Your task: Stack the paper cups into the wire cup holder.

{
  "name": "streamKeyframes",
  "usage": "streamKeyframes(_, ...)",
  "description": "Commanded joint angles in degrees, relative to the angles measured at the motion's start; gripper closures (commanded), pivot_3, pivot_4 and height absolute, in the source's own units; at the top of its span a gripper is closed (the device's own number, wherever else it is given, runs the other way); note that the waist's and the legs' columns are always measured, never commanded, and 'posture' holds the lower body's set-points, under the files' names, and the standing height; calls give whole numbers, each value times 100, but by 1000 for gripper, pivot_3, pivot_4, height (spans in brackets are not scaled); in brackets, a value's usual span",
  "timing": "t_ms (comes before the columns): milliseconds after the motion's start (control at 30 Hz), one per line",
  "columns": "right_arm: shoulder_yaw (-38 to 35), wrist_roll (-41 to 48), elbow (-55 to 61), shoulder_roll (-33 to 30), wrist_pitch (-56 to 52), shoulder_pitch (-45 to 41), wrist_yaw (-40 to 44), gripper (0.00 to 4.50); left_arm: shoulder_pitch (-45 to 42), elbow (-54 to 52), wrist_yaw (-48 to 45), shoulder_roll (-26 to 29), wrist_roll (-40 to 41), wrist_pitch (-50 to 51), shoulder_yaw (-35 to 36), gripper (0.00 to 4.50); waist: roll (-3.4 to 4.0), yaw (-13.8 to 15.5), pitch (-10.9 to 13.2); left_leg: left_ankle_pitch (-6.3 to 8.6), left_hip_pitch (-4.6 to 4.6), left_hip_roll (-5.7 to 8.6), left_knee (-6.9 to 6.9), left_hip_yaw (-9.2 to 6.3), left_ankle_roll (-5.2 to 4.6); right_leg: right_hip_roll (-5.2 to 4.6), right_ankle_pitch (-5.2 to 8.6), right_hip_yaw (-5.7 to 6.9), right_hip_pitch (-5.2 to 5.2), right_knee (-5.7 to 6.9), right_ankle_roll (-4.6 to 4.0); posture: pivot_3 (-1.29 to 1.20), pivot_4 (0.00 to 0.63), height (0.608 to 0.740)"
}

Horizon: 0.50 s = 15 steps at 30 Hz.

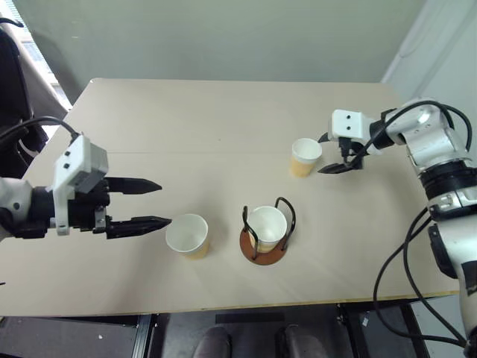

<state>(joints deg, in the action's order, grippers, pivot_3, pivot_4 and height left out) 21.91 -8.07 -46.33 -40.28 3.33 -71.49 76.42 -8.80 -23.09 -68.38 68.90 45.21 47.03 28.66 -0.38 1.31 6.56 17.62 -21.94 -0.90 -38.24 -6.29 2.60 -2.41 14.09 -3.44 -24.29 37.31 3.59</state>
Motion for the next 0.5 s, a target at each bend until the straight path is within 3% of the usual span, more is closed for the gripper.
streamKeyframes(33, -101, -157, -320, 162, 315, -338, -158, 391, 13, -177, 16, 75, 115, 64, 296, 479, 0, 4, 0, -1, 1, -2, 2, 0, 2, 1, 0, 0, 0, -1, 0, 0, 150, 740)
streamKeyframes(500, -16, -733, -1387, 752, 875, -543, -514, 391, 224, -471, 182, -27, 418, 389, 912, 479, 0, 52, 0, -5, 1, -4, 2, -1, 11, 2, -3, 2, 2, 2, -5, 0, 150, 740)
